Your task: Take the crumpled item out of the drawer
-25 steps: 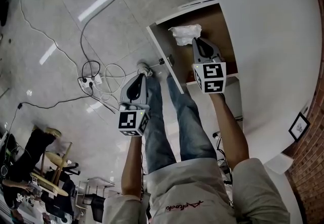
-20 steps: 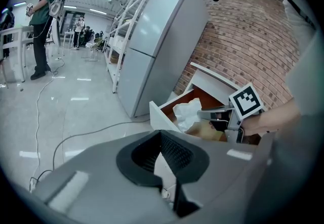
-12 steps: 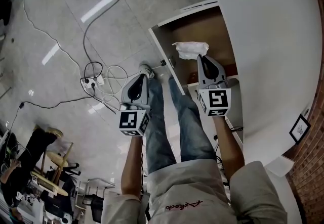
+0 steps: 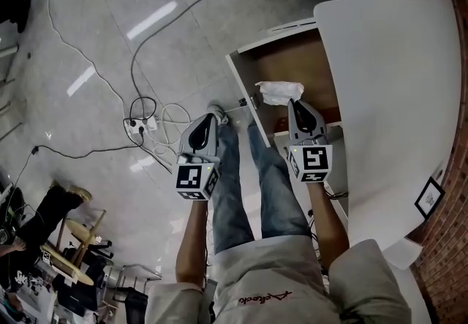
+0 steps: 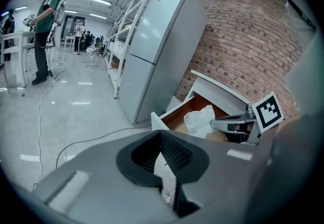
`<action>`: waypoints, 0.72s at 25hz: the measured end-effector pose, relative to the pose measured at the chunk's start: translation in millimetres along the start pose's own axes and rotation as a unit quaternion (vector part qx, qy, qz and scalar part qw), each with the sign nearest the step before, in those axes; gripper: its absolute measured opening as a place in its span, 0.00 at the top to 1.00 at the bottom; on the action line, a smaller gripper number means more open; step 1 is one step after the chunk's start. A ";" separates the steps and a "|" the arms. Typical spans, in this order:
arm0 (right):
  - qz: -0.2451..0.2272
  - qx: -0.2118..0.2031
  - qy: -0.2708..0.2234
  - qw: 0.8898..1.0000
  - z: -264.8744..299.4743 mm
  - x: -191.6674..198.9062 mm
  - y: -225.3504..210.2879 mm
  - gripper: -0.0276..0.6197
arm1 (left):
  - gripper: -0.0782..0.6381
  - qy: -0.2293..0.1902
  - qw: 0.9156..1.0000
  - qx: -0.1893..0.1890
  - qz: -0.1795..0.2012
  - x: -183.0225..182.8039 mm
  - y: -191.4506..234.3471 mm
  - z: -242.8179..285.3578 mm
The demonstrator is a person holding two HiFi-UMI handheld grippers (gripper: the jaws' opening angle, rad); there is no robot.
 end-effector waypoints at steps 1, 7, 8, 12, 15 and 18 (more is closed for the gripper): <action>-0.002 -0.001 -0.003 1.000 -1.8 -7.0 1.6 0.93 | 0.88 -0.003 1.000 -0.001 0.000 -5.8 0.0 -3.0; -0.015 -0.006 -0.030 0.999 -11.6 -50.3 10.5 0.93 | 0.88 -0.025 1.000 -0.011 0.001 -38.2 2.3 -17.7; -0.016 -0.007 -0.036 0.999 -14.6 -59.3 11.9 0.93 | 0.88 -0.030 0.999 -0.013 0.002 -45.7 1.5 -21.8; -0.014 -0.011 -0.063 0.998 -29.6 -97.2 15.9 0.93 | 0.88 -0.052 0.998 -0.019 0.012 -82.0 -6.7 -40.6; -0.022 -0.017 -0.084 0.996 -41.4 -130.2 19.8 0.93 | 0.88 -0.072 0.997 -0.025 0.019 -113.1 -11.2 -56.6; -0.032 -0.021 -0.104 0.994 -57.7 -159.1 24.5 0.93 | 0.88 -0.088 0.995 -0.033 0.023 -136.9 -14.1 -75.6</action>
Point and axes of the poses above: the fingertips, and each gripper's own axes: z forward along the fingers, y to its left, x out of its underside, the point moved 3 cm from there along -z, backward along the fingers, and after that the axes turned 7 degrees about y, right-handed, at the moved point
